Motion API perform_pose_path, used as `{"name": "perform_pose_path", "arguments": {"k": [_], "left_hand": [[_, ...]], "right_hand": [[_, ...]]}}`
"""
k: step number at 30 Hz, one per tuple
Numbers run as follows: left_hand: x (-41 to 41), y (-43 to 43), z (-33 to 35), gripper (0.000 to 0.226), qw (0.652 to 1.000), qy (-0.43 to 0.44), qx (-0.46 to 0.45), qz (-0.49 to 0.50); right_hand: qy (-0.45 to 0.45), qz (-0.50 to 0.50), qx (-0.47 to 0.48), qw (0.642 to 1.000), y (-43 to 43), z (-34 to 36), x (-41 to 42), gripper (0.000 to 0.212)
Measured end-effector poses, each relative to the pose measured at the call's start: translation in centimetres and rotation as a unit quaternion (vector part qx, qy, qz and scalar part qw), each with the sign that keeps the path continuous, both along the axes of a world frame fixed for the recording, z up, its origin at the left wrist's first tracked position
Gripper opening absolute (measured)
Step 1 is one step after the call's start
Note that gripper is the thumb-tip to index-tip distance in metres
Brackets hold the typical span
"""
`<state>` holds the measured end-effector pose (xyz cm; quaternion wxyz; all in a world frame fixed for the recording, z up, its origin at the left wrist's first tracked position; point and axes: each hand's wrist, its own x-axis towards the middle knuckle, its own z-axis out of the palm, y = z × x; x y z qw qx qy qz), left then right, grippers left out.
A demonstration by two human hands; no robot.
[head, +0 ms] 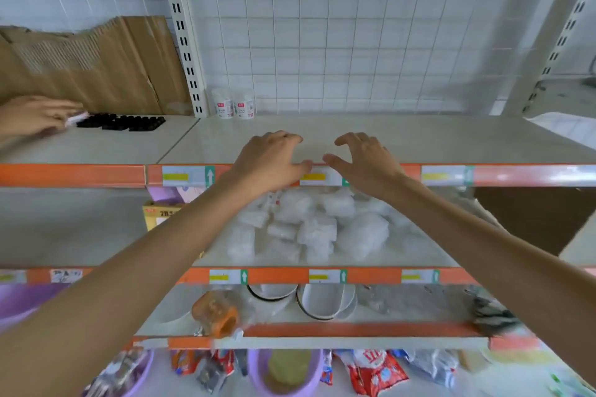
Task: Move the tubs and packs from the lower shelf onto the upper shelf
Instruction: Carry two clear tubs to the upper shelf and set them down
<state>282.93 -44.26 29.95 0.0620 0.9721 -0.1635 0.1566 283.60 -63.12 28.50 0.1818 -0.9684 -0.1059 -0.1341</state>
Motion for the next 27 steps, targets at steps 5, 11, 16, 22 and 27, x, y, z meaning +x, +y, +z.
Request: {"name": "perform_pose_path", "arguments": {"k": [5, 11, 16, 22, 27], "left_hand": [[-4.3, -2.0, -1.3, 0.056, 1.000, 0.005, 0.002, -0.007], [-8.1, -2.6, -3.1, 0.053, 1.000, -0.005, -0.007, -0.008], [-10.5, -2.8, -7.0, 0.054, 0.999, 0.026, -0.018, 0.004], [-8.3, -1.5, -13.1, 0.050, 0.993, 0.101, -0.031, 0.052], [-3.0, 0.7, -16.9, 0.046, 0.986, 0.125, -0.021, 0.104]], "right_hand": [[-0.012, 0.025, 0.021, 0.999, -1.4, -1.5, -4.3, 0.050], [-0.021, 0.030, 0.022, 0.999, -2.5, -3.8, -7.5, 0.048], [0.000, 0.040, 0.004, 0.999, -2.7, -7.1, -9.2, 0.046], [0.063, 0.046, -0.029, 0.997, -2.0, -11.7, -7.2, 0.047], [0.077, 0.041, -0.040, 0.995, -1.0, -15.3, -1.5, 0.046]]}}
